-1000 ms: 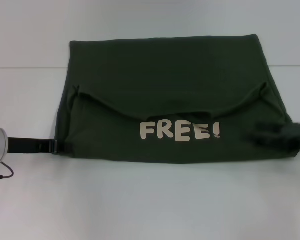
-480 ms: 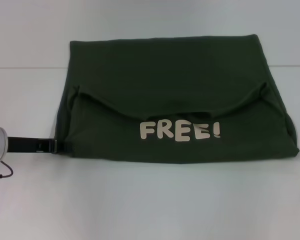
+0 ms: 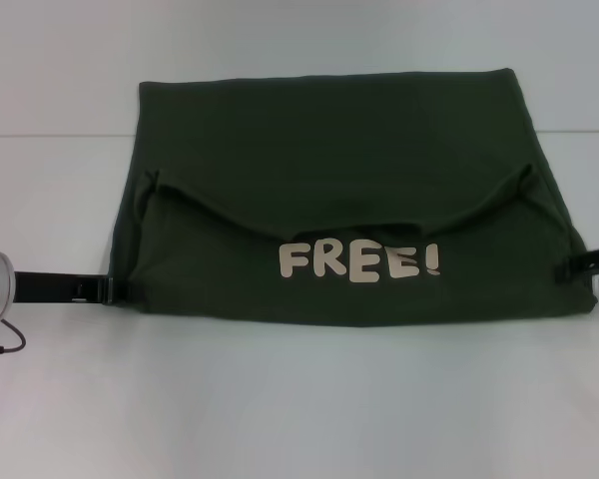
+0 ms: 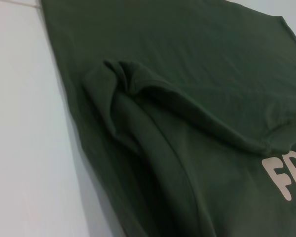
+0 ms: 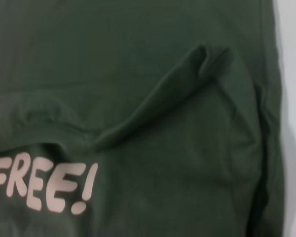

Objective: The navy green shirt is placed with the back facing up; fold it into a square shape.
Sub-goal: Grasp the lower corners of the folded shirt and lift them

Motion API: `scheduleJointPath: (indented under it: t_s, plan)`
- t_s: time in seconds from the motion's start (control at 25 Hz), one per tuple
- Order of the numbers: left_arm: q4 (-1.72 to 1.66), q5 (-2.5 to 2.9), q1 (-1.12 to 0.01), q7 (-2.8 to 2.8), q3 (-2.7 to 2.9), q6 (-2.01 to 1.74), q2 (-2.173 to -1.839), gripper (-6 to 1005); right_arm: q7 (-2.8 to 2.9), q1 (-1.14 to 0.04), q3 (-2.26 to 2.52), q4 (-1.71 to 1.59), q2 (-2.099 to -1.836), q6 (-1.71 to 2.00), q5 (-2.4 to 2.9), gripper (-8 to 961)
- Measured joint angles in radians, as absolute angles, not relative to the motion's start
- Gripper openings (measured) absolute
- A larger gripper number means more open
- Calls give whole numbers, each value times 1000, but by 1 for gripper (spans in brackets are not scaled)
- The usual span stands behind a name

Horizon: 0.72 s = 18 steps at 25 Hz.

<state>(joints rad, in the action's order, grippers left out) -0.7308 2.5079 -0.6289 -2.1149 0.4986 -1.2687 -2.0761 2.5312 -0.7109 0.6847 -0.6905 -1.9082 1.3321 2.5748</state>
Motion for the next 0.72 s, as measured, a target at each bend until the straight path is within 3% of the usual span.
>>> scheduleJointPath:
  t_s: [0.24, 0.72]
  plan:
    - [-732, 2505, -629, -2109, 496, -1269, -2075, 48, 2524, -720, 697, -658, -1926, 1297, 2576, 867]
    - [-732, 2503, -630, -2109, 494, -1269, -2075, 47, 2523, -722, 701, -655, -1935, 1261, 2576, 845]
